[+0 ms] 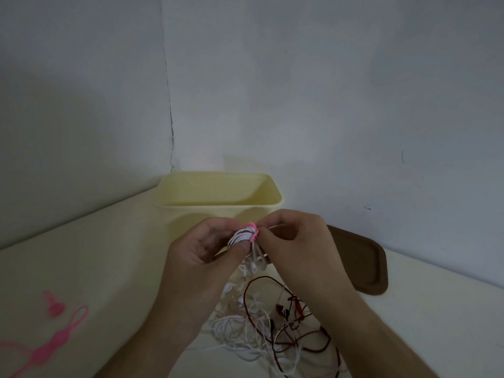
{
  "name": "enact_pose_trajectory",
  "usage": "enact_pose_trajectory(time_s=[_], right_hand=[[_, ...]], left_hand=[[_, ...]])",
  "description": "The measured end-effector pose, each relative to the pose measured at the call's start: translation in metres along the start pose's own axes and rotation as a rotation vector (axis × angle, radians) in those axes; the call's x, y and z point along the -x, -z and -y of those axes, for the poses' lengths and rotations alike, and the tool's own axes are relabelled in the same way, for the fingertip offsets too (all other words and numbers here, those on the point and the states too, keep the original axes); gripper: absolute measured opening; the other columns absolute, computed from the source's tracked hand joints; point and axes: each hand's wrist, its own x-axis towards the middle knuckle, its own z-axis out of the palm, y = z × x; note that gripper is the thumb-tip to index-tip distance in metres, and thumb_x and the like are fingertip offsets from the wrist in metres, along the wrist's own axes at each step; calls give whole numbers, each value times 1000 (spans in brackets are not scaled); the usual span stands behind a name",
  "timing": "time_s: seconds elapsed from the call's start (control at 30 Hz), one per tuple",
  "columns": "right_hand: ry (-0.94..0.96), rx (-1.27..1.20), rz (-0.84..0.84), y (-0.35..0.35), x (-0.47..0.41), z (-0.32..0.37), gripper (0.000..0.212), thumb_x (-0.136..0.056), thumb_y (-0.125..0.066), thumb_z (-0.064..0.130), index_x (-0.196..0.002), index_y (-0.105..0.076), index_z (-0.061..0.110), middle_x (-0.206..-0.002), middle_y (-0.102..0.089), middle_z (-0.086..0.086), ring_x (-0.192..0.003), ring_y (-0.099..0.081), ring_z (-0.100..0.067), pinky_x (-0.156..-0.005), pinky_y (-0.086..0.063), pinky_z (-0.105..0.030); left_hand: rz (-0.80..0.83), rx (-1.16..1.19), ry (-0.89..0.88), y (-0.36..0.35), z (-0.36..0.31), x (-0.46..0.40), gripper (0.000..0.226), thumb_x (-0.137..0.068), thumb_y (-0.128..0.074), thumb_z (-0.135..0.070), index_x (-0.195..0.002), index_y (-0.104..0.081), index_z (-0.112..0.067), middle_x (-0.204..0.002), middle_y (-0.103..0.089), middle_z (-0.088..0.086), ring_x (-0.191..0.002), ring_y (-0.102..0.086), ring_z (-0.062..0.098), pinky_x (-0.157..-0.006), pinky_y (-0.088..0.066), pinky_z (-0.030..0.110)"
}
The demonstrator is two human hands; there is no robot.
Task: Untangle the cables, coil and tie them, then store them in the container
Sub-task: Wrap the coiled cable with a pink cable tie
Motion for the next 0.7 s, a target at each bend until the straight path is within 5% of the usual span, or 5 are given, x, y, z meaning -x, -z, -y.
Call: enact_pose_trajectory(time_s=[0.17, 0.37, 0.5, 0.7], right_hand=[[-37, -115, 124, 1, -2, 2, 19, -86, -68, 26, -96, -84, 24, -88, -82, -1, -88, -79, -27, -89, -63, -56], [-50, -152, 195, 1, 1, 2, 9, -91, -83, 15, -99, -81, 19, -88, -82, -3, -83, -79, -19, -85, -65, -35], [-74, -185, 162, 2, 0, -1, 9, -93, -81, 11, -95, -84, 19, -86, -82, -7, -81, -77, -21, -93, -64, -49], [-58, -121, 143, 0, 0, 0, 8, -96, -78, 20, -93, -85, 23, -83, -82, -1, -83, -78, -22, -91, -63, -51]], left_hand=[[-38, -15, 1, 3, 3, -2, 16, -82, -82, -3, -94, -79, -13, -97, -82, 8, -93, -78, 20, -77, -59, 23], [-23, -6, -33, 5, 3, -2, 20, -81, -80, 6, -95, -77, -9, -98, -81, 10, -96, -78, 23, -77, -59, 22], [-18, -28, -49, 6, 4, -3, 21, -83, -79, 5, -93, -78, -14, -97, -81, 8, -95, -78, 21, -80, -59, 24], [-12, -45, -55, 6, 3, -3, 21, -84, -80, 2, -91, -79, -18, -98, -82, 7, -98, -78, 21, -82, -59, 25]])
